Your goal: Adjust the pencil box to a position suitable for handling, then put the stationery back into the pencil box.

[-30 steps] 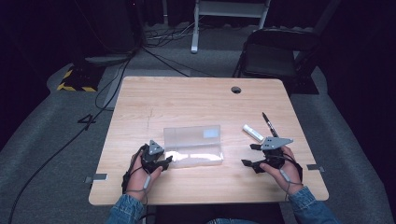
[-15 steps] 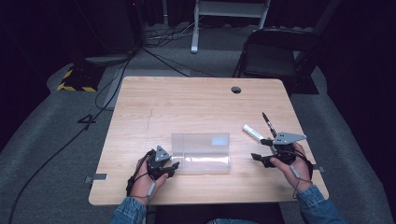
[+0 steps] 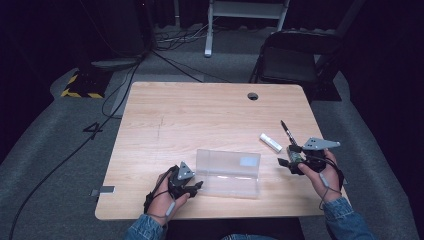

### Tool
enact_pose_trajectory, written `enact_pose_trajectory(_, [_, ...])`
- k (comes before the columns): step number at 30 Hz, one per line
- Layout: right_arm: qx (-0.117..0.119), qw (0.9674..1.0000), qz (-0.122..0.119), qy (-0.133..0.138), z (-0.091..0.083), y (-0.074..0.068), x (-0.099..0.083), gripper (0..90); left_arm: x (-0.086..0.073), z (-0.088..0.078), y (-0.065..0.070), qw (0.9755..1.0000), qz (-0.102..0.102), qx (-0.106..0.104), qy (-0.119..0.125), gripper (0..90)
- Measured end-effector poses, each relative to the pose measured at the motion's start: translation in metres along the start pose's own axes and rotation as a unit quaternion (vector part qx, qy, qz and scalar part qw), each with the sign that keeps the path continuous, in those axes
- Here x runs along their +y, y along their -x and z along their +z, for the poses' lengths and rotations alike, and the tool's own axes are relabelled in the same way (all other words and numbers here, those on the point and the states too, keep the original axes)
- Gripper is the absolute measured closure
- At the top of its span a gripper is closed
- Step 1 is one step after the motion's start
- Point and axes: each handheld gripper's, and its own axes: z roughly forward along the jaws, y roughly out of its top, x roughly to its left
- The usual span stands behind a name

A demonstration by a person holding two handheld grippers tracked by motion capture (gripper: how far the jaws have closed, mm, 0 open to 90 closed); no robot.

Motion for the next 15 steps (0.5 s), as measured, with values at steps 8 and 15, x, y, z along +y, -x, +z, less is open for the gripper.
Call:
enact_pose_trajectory(8, [-0.013, 0.9997, 0.018, 0.007, -0.005, 0.010, -0.003, 23.4, 0.000, -0.001, 0.004, 0.9999, -0.006, -0.013, 0.009, 30.6])
enact_pose_trajectory(15, [-0.018, 0.9993, 0.032, 0.008, -0.003, 0.019, -0.001, 20.2, -0.002, 0.000, 0.004, 0.9998, 0.000, -0.011, 0.017, 32.4])
